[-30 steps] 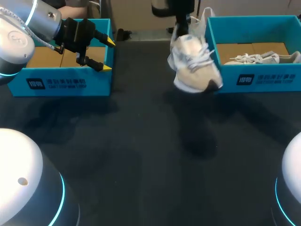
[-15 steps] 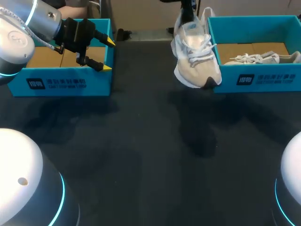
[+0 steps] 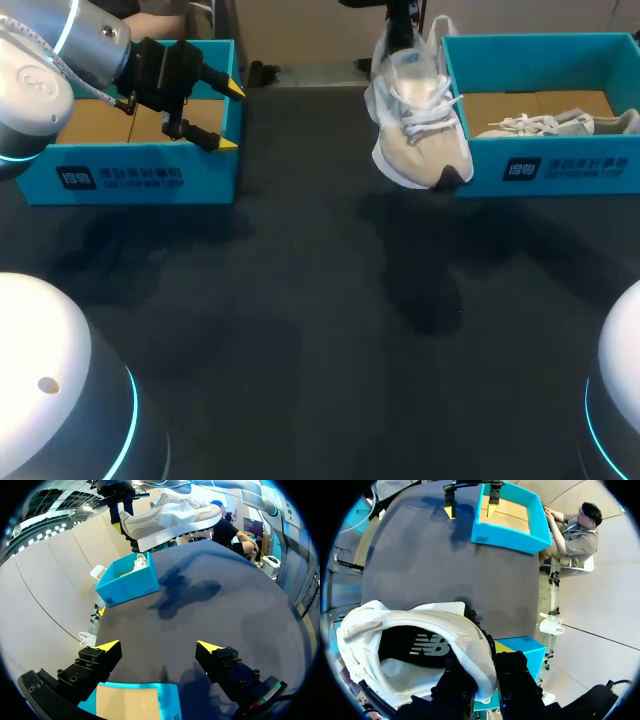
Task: Take the shoe out of the shoebox, open the shoe tongue, remove and reinsert the insole, then place the shoe into the shoebox
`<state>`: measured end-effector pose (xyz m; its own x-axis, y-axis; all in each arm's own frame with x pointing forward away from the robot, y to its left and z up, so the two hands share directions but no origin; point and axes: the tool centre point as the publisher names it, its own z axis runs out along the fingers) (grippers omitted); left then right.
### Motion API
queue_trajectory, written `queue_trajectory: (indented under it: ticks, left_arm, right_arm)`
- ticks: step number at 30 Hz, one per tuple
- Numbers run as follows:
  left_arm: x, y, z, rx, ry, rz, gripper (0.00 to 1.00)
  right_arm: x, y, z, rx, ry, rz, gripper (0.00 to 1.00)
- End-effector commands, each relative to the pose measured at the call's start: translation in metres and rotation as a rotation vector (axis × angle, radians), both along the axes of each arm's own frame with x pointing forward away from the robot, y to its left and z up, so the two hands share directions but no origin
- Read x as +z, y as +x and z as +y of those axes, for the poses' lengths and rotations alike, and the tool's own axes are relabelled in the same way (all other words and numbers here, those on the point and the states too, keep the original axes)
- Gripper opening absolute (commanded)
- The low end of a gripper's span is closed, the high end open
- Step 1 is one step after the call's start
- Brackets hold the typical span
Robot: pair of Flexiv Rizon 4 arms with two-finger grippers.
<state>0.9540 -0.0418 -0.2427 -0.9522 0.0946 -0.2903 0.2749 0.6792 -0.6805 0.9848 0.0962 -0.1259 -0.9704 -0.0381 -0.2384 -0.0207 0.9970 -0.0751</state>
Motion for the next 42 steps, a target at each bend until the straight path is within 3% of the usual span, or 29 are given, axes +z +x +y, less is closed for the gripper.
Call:
queue_trajectory:
  ticks: [1,6,14,25,42]
  left_arm:
    - [0.000,0.001,0.000,-0.001,0.002,0.001,1.00]
    - [0.000,0.001,0.000,-0.001,0.002,0.001,1.00]
    - [0.000,0.001,0.000,-0.001,0.002,0.001,1.00]
    - [0.000,0.001,0.000,-0.001,0.002,0.001,1.00]
    - [0.000,0.001,0.000,-0.001,0.002,0.001,1.00]
  right_arm:
    - [0.001,0.000,-0.001,0.001,0.001,0.002,0.00]
    - [0.004,0.005,-0.007,-0.038,-0.008,-0.018,0.00]
    - [0.012,0.024,-0.051,-0.015,-0.038,-0.047,0.00]
    - [0.004,0.074,-0.120,0.059,-0.031,-0.050,0.00]
    - [-0.004,0.138,-0.219,0.061,-0.038,-0.101,0.00]
